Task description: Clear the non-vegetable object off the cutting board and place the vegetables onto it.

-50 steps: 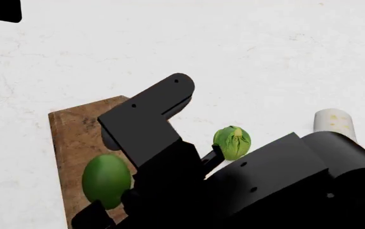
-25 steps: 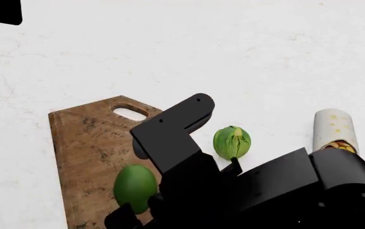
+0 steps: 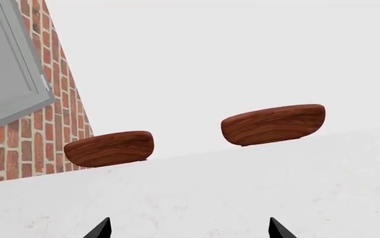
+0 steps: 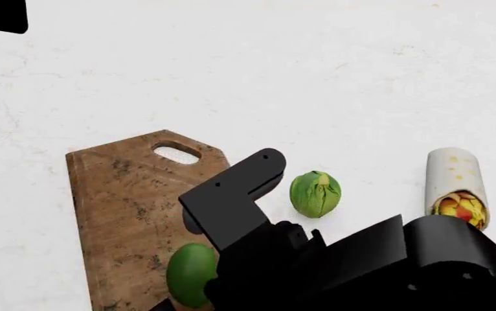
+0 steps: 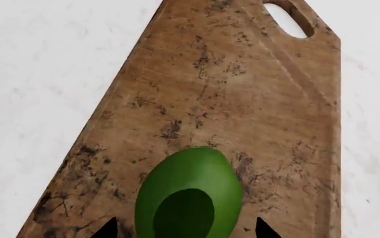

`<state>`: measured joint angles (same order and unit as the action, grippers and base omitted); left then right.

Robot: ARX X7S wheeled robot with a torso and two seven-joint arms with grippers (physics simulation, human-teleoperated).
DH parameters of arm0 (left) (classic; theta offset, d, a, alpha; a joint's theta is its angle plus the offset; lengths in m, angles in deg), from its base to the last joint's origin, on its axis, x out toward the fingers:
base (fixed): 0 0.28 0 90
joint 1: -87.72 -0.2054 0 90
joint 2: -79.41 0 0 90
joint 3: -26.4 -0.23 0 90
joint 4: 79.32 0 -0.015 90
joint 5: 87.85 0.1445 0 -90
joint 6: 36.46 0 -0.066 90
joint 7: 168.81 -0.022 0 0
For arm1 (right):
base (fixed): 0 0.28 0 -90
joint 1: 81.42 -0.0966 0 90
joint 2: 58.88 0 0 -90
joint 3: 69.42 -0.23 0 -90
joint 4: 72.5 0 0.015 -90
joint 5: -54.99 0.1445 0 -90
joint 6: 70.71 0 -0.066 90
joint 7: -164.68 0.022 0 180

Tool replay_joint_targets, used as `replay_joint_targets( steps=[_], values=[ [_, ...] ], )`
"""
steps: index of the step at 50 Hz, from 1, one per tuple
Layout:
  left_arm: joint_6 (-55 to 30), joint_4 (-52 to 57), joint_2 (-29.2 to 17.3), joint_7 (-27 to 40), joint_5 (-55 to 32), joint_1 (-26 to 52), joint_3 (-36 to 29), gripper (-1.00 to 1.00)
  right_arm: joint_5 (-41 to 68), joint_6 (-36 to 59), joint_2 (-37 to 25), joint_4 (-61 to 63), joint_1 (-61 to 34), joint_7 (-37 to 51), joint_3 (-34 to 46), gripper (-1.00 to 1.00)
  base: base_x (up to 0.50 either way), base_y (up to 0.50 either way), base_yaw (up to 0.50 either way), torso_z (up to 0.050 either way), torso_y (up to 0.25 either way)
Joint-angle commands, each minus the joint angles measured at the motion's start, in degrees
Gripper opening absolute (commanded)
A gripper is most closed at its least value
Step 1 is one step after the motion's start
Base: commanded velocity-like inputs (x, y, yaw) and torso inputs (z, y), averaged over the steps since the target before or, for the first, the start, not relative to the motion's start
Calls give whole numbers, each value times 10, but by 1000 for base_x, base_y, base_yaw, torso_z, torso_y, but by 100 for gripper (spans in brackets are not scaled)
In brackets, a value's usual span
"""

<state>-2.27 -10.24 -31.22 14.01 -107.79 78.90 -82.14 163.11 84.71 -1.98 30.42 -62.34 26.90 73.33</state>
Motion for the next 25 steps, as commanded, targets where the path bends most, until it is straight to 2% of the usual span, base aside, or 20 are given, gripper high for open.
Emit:
replay_joint_targets(
  steps=[1,8,16,25],
  values=[
    [4,4,11,-12,7,-6,13,100,-22,4,10,3,1,-19,-12,100,0,0,0,0,0],
    [-3,12,9,-10,5,-6,14,100,-12,3,7,7,-9,-12,-15,100,0,0,0,0,0],
    [-4,14,10,-9,3,-6,15,100,48,1,-6,39,-72,32,-38,100,0,0,0,0,0],
    [-2,11,9,-9,2,-3,14,100,67,3,-13,33,-116,37,-53,100,0,0,0,0,0]
  ],
)
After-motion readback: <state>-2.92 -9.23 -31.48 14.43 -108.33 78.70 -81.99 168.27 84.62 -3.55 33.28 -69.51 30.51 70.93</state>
